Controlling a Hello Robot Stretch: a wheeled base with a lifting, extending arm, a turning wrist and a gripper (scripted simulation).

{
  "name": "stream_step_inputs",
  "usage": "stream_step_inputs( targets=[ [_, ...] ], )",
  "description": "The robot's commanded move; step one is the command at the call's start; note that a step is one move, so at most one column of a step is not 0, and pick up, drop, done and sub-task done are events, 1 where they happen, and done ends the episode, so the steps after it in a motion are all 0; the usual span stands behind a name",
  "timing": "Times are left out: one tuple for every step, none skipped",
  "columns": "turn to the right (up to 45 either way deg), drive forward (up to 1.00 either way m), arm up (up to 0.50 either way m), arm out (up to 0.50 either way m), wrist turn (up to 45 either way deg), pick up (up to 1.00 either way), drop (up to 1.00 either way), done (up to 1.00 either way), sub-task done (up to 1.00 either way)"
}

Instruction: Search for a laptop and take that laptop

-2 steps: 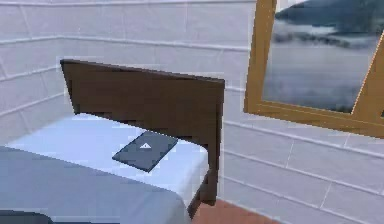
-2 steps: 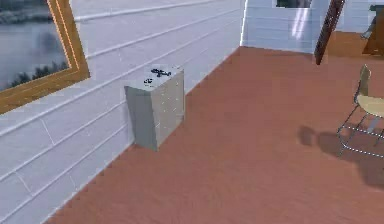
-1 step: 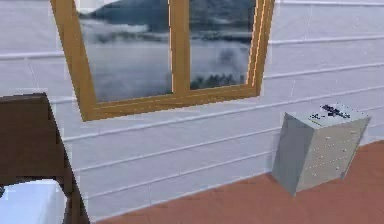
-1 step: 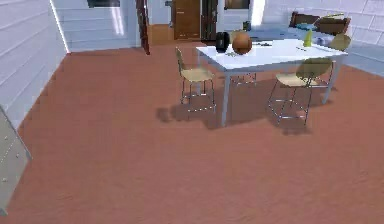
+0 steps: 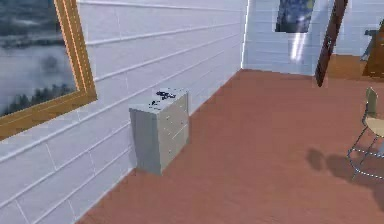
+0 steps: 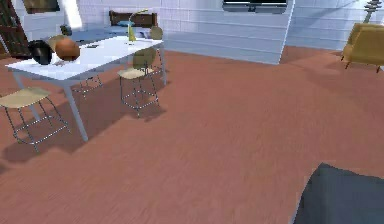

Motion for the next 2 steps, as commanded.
stream_step_inputs(
  targets=[
    [24.0, 0.0, 0.0, 0.0, 0.0, 0.0, 0.0, 0.0, 0.0],
    [0.0, 0.25, 0.0, 0.0, 0.0, 0.0, 0.0, 0.0, 0.0]
  ],
)
